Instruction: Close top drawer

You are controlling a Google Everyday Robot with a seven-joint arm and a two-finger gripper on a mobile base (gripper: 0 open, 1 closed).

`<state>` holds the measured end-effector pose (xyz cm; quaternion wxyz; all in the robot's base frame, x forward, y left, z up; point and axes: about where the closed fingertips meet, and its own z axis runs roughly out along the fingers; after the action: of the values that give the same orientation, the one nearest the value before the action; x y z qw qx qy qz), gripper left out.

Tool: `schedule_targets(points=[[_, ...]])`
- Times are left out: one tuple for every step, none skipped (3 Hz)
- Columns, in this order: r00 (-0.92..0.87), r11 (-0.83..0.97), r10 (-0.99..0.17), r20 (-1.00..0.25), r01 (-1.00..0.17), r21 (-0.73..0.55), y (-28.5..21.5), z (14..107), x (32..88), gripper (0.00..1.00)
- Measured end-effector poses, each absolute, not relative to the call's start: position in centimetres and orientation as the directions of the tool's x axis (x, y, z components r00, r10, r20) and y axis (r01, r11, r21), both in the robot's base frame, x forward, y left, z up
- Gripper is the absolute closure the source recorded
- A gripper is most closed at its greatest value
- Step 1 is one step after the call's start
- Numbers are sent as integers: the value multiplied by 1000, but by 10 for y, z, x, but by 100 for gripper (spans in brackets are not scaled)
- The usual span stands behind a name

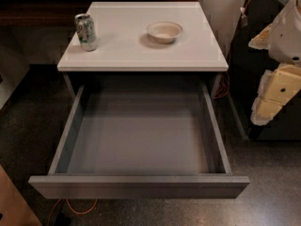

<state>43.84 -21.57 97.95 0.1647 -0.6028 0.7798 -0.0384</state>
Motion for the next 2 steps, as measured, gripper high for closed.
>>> schedule_targets(points=[[-219,270,-953,-211,-927,-258,-216,980,438,0],[-186,244,-956,-227,-934,-261,-204,966,440,0]])
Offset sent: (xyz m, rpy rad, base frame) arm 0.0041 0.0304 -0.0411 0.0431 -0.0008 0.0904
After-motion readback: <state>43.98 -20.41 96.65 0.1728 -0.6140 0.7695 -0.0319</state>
